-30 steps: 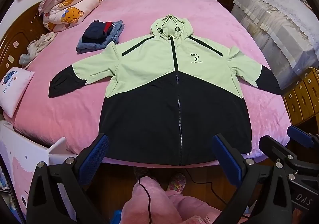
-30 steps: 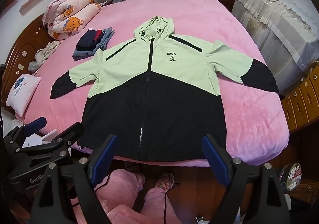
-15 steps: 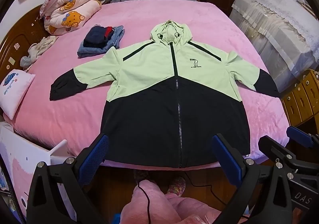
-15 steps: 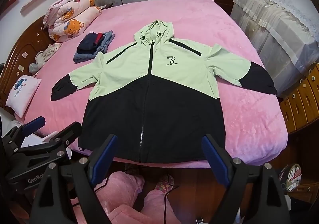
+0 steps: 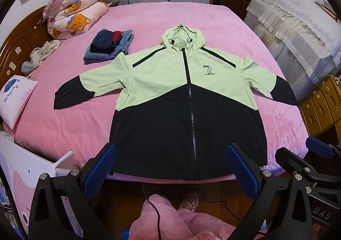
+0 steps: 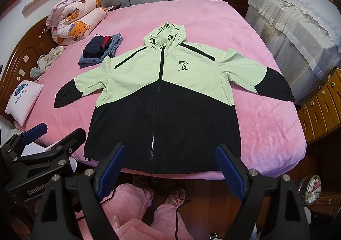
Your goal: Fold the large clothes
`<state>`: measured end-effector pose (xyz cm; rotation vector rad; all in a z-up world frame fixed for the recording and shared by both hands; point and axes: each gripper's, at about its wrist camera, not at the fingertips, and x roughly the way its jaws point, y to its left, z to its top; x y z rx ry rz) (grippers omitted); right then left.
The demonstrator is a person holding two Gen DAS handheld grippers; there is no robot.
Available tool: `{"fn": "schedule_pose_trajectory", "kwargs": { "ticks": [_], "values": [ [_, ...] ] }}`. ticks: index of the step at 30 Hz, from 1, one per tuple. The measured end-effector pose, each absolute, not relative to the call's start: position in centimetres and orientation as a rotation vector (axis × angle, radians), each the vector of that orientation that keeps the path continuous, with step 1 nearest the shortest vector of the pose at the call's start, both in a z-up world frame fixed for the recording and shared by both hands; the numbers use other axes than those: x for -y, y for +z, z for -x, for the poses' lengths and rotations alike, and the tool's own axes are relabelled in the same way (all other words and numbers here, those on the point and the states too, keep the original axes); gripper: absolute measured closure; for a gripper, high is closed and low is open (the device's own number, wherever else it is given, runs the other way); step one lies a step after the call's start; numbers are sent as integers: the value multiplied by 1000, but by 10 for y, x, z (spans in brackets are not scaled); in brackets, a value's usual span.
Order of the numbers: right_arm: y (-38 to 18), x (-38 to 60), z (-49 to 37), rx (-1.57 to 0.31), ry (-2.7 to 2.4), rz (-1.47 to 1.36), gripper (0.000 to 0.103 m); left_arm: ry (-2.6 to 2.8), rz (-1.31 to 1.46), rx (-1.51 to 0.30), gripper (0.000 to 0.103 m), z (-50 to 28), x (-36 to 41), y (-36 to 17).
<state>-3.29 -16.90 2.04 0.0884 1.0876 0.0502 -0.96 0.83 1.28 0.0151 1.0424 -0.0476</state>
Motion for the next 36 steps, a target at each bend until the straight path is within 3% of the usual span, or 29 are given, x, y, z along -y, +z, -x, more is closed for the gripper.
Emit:
{"fn": "schedule_pose_trajectory", "kwargs": {
  "ticks": [36],
  "values": [
    [15, 163, 24, -1096, 65, -86, 17, -15, -30, -1046, 1, 5, -17, 15]
  ]
}}
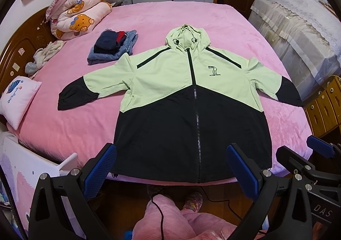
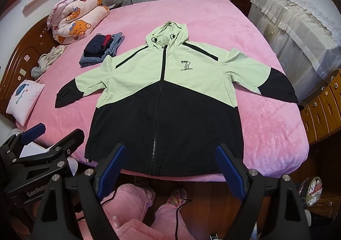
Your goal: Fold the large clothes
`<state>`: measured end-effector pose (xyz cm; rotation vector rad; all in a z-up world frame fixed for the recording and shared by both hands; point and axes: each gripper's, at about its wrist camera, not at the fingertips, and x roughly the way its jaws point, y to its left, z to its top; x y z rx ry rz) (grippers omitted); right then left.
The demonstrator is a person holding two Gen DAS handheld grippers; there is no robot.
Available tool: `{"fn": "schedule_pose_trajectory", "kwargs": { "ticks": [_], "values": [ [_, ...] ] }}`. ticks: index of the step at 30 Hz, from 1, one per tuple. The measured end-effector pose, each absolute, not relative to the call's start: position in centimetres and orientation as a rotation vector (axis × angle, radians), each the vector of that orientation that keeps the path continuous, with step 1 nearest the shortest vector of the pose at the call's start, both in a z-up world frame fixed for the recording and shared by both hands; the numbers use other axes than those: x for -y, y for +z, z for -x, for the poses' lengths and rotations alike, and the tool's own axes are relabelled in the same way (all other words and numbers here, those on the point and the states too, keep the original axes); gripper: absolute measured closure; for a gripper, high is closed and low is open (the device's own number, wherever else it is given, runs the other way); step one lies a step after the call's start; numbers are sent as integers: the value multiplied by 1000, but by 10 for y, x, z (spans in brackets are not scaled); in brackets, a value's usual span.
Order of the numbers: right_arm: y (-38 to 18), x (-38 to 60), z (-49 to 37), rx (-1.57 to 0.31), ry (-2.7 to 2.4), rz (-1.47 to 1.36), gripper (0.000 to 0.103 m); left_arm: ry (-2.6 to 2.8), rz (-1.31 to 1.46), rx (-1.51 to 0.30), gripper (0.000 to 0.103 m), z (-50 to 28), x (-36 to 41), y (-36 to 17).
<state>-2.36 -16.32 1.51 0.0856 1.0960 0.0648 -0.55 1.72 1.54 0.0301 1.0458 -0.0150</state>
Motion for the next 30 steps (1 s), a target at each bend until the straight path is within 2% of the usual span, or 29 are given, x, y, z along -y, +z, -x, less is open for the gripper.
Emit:
{"fn": "schedule_pose_trajectory", "kwargs": {
  "ticks": [11, 17, 24, 30],
  "values": [
    [8, 158, -1, -1117, 104, -99, 17, 42, -45, -1115, 1, -8, -26, 9],
    [-8, 153, -26, -1178, 113, -168, 17, 79, -57, -1229, 1, -24, -47, -15],
    [-55, 124, -62, -1351, 106, -234, 17, 135, 128, -1391, 1, -50, -124, -57],
    [-89, 66, -87, -1401, 52, -98, 17, 222, 383, -1480, 1, -94, -225, -104]
  ]
}}
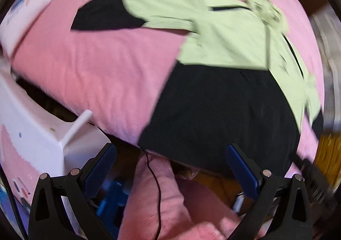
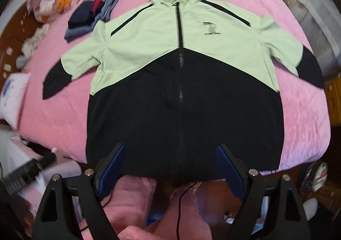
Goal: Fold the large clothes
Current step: 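Grasp the black sleeve cuff with the left tool and lift it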
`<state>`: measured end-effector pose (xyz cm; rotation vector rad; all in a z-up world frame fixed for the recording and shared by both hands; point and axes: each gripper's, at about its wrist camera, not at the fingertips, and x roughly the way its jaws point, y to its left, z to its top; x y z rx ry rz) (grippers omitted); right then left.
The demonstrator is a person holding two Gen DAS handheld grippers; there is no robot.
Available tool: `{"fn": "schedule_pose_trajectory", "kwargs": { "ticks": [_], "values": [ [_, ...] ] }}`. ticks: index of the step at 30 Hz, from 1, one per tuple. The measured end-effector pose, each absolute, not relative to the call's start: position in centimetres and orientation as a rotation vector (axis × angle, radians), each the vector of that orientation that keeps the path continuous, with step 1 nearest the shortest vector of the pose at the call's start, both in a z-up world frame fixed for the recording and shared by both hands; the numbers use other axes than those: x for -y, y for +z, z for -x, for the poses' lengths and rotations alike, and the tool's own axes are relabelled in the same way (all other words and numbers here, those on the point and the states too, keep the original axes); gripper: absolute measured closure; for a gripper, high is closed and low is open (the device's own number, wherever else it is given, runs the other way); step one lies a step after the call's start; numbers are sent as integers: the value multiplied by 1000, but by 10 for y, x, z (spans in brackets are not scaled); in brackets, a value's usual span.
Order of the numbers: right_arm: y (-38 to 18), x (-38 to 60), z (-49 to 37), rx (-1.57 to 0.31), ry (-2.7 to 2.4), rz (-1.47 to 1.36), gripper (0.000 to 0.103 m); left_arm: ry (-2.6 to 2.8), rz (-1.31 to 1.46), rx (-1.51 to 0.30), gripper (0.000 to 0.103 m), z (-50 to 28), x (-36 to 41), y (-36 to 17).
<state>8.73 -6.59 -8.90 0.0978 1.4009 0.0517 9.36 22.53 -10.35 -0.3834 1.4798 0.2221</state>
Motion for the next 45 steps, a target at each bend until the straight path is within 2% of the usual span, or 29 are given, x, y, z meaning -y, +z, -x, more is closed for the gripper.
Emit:
{"fn": "schedule_pose_trajectory", "kwargs": {
  "ticks": [4, 14, 19, 22, 24, 26, 28, 29, 30, 33, 39, 45],
  "values": [
    [-110, 12, -114, -1421, 65, 6, 17, 314, 573, -1476, 1, -130, -308, -131],
    [-155, -133, -194, -1385, 148, 200, 17, 460, 846, -1239, 4, -208, -494, -205],
    [-172, -179, -227, -1372, 164, 254, 17, 527, 975, -1117, 14, -216, -558, -251],
    [-184, -199, -239, -1371, 170, 283, 17, 549, 997, -1090, 23, -226, -587, -279],
    [-191, -208, -244, -1378, 169, 283, 17, 567, 998, -1077, 33, -229, -596, -290],
    [-197, -215, -246, -1395, 168, 267, 17, 568, 1018, -1041, 33, -234, -607, -301],
    [-202, -219, -246, -1412, 164, 248, 17, 552, 1029, -991, 33, -239, -612, -304],
    [-204, -220, -244, -1422, 166, 234, 17, 548, 1022, -978, 38, -241, -610, -304],
    [-206, -220, -243, -1431, 169, 221, 17, 544, 1006, -972, 53, -244, -609, -305],
    [-210, -221, -235, -1452, 170, 200, 17, 578, 953, -967, 76, -242, -610, -301],
    [-211, -216, -224, -1455, 178, 195, 17, 549, 910, -864, 86, -242, -598, -272],
    [-203, -188, -221, -1441, 152, 112, 17, 433, 825, -677, 88, -243, -565, -195]
  ]
}}
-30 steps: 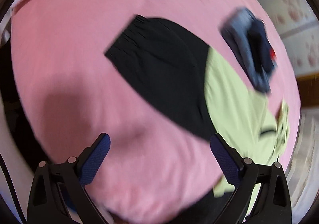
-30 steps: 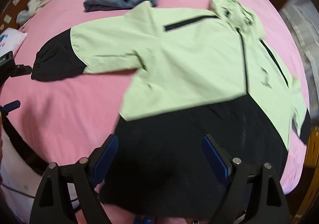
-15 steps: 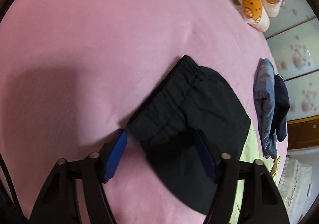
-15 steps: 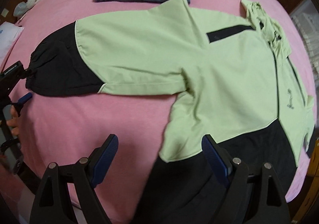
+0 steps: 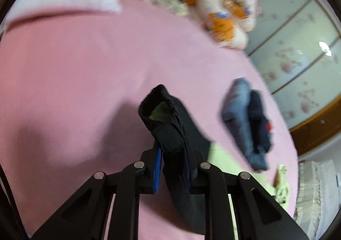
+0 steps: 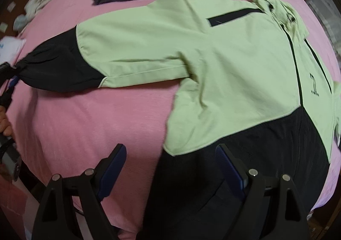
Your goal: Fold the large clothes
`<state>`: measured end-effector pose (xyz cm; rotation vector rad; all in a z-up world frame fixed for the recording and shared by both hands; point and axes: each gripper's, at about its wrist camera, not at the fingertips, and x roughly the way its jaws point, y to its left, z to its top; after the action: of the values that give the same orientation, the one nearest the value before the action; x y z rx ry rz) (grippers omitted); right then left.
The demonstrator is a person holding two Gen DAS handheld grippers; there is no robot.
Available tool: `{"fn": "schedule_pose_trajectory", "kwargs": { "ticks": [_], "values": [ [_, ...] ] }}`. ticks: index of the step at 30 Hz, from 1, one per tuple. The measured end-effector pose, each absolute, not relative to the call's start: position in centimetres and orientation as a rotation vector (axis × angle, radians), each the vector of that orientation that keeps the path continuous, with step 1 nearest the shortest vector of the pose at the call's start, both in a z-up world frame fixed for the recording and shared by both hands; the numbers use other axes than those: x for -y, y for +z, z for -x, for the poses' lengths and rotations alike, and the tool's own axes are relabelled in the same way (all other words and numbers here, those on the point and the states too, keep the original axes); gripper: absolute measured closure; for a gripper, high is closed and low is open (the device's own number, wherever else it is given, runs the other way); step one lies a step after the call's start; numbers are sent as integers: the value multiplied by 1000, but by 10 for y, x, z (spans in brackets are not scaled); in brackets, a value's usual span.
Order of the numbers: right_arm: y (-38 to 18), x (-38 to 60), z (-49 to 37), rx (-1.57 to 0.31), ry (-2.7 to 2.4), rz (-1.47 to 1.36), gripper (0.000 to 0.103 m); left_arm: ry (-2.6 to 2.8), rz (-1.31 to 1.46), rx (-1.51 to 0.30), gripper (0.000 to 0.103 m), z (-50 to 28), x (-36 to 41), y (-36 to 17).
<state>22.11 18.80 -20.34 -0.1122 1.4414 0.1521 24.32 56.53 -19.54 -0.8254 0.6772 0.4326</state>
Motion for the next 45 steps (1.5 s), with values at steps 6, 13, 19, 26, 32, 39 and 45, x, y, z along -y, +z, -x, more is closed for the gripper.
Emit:
{"fn": "schedule_pose_trajectory", "kwargs": {
  "ticks": [6, 13, 19, 26, 32, 39, 45],
  "values": [
    [-194, -141, -221, -1417, 135, 18, 17, 323, 716, -587, 89, -259, -502, -127],
    [-175, -60, -218, -1375, 120, -82, 17, 161, 598, -541, 90, -287, -384, -66],
    [-158, 18, -231, -1318, 82, -159, 17, 11, 600, -582, 90, -318, -267, -55],
    [-146, 113, -253, -1248, -7, -253, 17, -117, 545, -700, 90, -364, -129, -88],
    [-162, 176, -259, -1241, -82, -302, 17, -175, 479, -906, 89, -391, -52, -165],
    [-192, 217, -271, -1294, -74, -401, 23, -207, 466, -1182, 53, -396, -30, -221],
    [-211, 211, -291, -1356, 43, -554, 33, -45, 409, -1161, 19, -374, -70, -204]
  ]
}}
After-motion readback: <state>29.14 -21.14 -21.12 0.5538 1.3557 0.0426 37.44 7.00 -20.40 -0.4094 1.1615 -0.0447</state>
